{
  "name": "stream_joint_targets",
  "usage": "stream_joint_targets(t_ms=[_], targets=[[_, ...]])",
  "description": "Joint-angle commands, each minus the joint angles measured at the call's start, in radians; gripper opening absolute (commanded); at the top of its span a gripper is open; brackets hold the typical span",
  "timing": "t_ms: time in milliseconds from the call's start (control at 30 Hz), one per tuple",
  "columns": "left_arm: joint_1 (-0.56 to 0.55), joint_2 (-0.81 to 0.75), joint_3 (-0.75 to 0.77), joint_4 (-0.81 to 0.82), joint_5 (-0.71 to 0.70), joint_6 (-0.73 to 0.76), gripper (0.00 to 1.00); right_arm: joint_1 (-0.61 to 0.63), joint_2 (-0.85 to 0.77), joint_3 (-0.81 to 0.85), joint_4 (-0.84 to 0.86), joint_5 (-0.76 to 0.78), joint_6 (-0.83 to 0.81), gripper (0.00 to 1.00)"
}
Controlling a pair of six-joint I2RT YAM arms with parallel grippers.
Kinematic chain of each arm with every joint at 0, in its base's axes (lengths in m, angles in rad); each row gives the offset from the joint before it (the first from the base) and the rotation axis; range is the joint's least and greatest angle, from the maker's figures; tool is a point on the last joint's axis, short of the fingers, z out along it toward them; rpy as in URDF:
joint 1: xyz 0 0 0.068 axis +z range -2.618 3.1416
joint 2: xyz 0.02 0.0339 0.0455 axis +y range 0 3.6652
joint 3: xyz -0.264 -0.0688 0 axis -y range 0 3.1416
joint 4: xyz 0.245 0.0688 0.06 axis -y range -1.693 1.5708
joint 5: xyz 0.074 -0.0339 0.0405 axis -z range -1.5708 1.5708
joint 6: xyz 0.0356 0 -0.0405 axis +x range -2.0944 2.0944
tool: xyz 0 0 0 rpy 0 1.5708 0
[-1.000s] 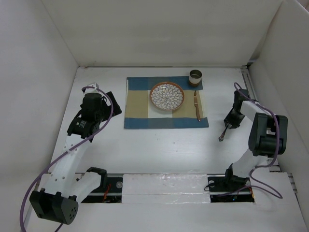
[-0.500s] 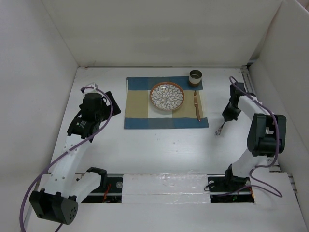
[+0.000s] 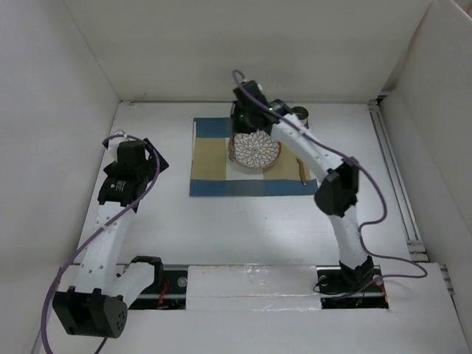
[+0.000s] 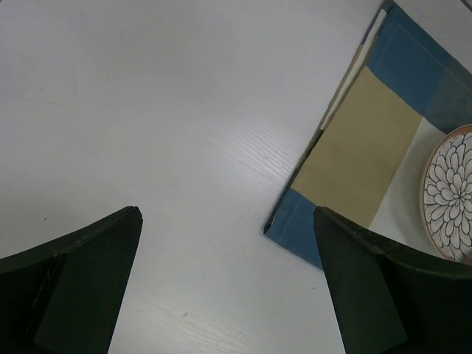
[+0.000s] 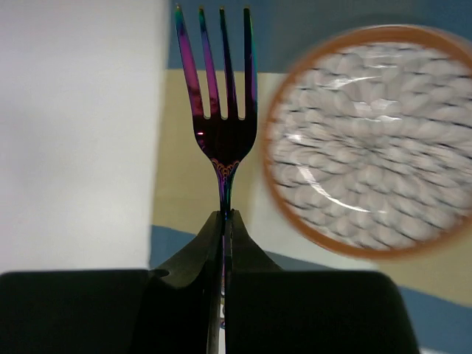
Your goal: Set the dinner table for one person
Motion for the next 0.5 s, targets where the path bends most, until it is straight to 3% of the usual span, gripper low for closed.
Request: stream_joint_targets(t_ms=[0, 100, 267, 467], targets=[[0.0, 0.011, 0.017, 0.012, 0.025, 0.015, 1.0, 0.077, 0.205, 0.255, -0.167, -0.039, 0.023, 0.0], [0.0, 0.03, 0.008, 0.025, 0.065, 0.027, 1.0, 0.093, 0.354, 0.389, -0.155, -0.091, 0.049, 0.0], [0.0, 0.039, 0.008, 0.034, 0.085, 0.036, 1.0, 0.116, 0.345, 0.196, 0.039, -0.165, 0.086, 0.0], [0.0, 0.039, -0.001, 0.034, 0.095, 0.046, 1.0, 0.136, 0.414, 0.262, 0.026, -0.183, 0.086, 0.0]])
